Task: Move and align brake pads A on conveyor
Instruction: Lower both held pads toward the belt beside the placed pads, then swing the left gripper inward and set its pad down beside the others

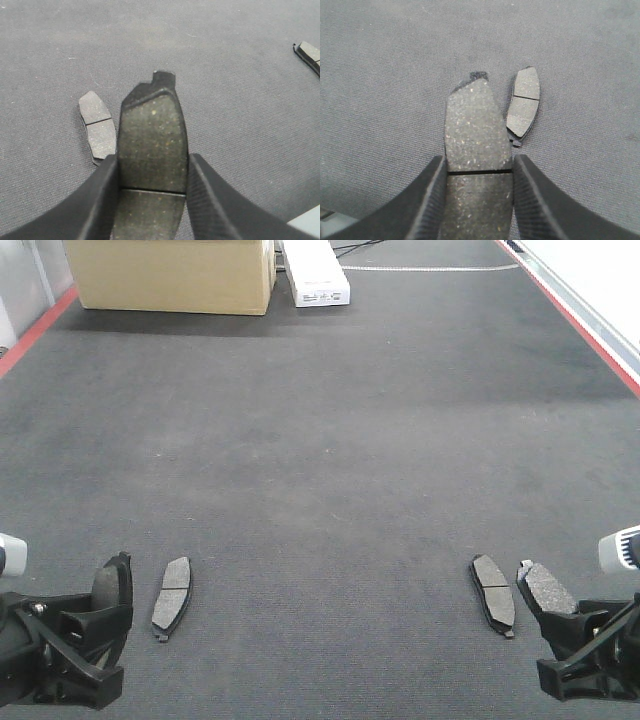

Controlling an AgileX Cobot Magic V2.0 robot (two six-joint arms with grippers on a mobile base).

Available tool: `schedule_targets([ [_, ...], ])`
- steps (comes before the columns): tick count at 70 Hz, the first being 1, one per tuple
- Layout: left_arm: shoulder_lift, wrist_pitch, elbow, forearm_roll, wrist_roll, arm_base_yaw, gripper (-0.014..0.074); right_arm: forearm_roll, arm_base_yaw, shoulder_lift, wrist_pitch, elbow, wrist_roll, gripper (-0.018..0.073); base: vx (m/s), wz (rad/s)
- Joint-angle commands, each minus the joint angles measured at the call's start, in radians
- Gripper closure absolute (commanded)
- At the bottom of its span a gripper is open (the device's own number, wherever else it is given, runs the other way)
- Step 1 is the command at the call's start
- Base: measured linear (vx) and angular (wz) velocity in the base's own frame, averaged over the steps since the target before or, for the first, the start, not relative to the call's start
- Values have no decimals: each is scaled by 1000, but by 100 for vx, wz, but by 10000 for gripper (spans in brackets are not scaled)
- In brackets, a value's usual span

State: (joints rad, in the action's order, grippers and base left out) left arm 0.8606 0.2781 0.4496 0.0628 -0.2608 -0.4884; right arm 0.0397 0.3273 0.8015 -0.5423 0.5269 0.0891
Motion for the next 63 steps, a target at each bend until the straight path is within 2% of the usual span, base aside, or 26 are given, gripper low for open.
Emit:
schedule_targets([
  [1,-9,-89,29,-1,-4,-4,496,5,-2,-7,74,31,-8,522,0,0],
  [22,25,-165,42,-9,-1,-21,496,5,-2,-7,74,31,-8,522,0,0],
  [43,315,-187,249,-10,64,-192,488,5,-2,-7,74,31,-8,522,0,0],
  [47,387,-181,304,-11,44,-202,488,5,-2,-7,74,31,-8,522,0,0],
  [63,650,-66,505,-10,-150,-200,480,5,-2,-7,74,31,-8,522,0,0],
])
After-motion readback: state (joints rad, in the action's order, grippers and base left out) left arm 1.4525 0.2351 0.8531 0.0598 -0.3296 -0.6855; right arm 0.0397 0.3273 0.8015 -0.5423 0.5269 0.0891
